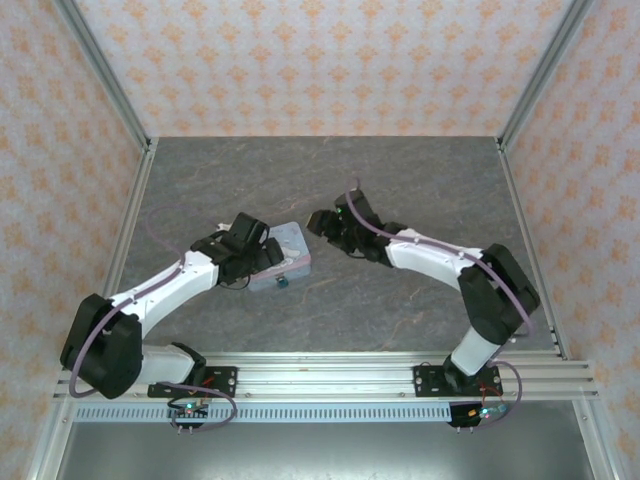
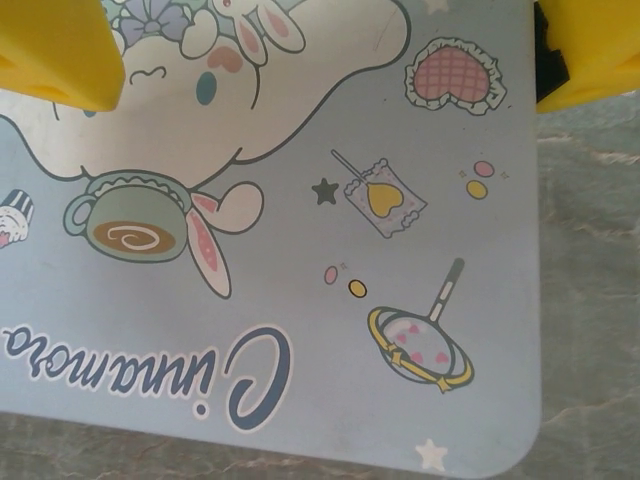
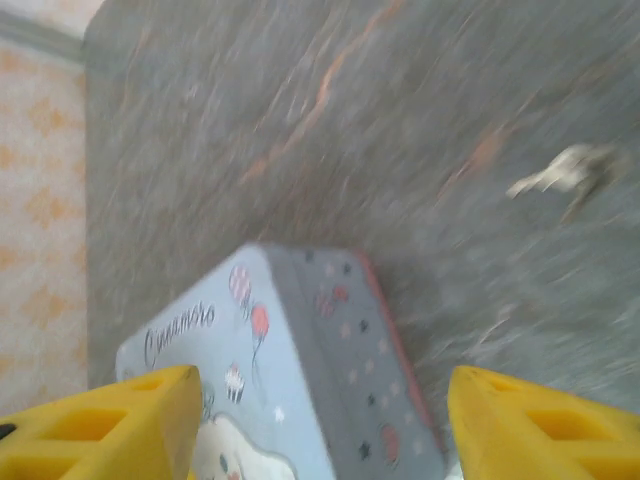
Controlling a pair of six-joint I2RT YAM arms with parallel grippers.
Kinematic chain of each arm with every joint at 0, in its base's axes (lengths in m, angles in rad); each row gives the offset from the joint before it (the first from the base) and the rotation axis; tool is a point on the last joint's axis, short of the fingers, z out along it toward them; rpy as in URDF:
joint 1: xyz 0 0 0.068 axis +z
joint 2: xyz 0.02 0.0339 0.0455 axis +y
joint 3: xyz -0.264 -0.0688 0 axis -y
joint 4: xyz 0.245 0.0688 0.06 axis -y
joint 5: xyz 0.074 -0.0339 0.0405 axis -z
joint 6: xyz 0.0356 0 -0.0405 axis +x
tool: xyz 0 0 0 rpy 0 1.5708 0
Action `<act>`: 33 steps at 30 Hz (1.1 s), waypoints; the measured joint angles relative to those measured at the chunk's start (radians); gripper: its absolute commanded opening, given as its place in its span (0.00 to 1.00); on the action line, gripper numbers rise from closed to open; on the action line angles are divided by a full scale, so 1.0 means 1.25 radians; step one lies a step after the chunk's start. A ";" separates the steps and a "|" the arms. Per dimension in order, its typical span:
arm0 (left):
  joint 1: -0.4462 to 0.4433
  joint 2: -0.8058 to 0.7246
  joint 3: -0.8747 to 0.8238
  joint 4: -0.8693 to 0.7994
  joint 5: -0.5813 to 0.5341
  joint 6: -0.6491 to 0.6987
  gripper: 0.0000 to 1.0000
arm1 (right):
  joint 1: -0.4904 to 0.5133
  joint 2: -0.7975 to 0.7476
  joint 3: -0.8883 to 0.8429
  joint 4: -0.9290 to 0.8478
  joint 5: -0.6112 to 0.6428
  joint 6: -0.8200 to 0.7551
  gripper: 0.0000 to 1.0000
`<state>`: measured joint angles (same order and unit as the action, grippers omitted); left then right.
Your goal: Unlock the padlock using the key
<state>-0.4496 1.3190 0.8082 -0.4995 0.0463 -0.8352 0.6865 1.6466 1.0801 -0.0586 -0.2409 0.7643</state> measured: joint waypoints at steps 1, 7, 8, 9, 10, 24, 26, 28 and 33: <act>0.000 0.005 0.002 0.006 0.002 0.001 1.00 | -0.010 0.000 0.031 -0.045 0.027 -0.029 0.65; 0.001 0.026 0.009 0.028 0.017 0.015 1.00 | -0.029 0.088 0.252 -0.270 0.138 -0.244 0.59; 0.001 0.027 0.009 0.031 0.020 0.018 1.00 | -0.031 0.116 0.287 -0.298 0.144 -0.287 0.57; 0.003 0.027 0.009 0.033 0.021 0.019 1.00 | -0.032 0.145 0.316 -0.322 0.151 -0.327 0.55; 0.005 0.029 0.011 0.034 0.023 0.020 1.00 | -0.034 0.175 0.342 -0.345 0.157 -0.368 0.54; 0.021 0.045 0.037 0.038 0.056 0.041 1.00 | -0.057 0.333 0.382 -0.471 0.150 -0.631 0.46; 0.021 0.048 0.039 0.038 0.059 0.042 1.00 | -0.058 0.335 0.382 -0.470 0.144 -0.635 0.44; 0.021 0.048 0.040 0.038 0.061 0.042 1.00 | -0.058 0.340 0.382 -0.469 0.136 -0.637 0.43; 0.021 0.049 0.040 0.038 0.062 0.042 1.00 | -0.067 0.363 0.391 -0.462 0.111 -0.637 0.42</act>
<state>-0.4232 1.3796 0.8577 -0.4515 0.1238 -0.7830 0.6033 2.1010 1.5684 -0.6365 -0.1017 -0.0315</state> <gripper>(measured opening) 0.998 0.424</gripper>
